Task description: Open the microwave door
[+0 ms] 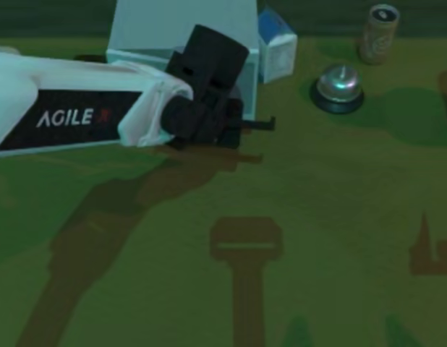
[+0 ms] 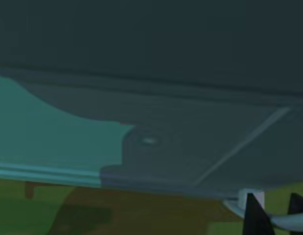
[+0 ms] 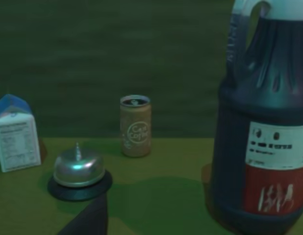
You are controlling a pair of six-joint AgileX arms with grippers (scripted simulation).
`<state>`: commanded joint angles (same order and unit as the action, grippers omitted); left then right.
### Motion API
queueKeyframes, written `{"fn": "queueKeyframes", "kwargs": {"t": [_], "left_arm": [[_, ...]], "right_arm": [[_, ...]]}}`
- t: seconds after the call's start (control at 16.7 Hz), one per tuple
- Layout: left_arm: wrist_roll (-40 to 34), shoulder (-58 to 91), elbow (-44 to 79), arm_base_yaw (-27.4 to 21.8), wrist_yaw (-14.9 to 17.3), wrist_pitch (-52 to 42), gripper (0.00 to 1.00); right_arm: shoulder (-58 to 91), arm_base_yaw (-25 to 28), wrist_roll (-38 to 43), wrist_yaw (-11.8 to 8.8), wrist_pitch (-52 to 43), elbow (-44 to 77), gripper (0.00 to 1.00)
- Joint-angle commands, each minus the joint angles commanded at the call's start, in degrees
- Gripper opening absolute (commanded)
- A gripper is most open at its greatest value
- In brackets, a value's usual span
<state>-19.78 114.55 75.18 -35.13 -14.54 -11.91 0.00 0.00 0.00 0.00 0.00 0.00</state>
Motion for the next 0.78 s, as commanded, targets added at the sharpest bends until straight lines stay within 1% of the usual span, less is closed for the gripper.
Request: {"fn": "queueKeyframes", "kwargs": {"t": [0.6, 0.78], "left_arm": [[0.00, 0.00, 0.00, 0.00, 0.00, 0.00, 0.00], [0.22, -0.07, -0.47, -0.28, 0.70, 0.15, 0.00]], "right_arm": [[0.00, 0.00, 0.00, 0.00, 0.00, 0.00, 1.00], [0.00, 0.00, 0.00, 0.00, 0.00, 0.00, 1.00]]}}
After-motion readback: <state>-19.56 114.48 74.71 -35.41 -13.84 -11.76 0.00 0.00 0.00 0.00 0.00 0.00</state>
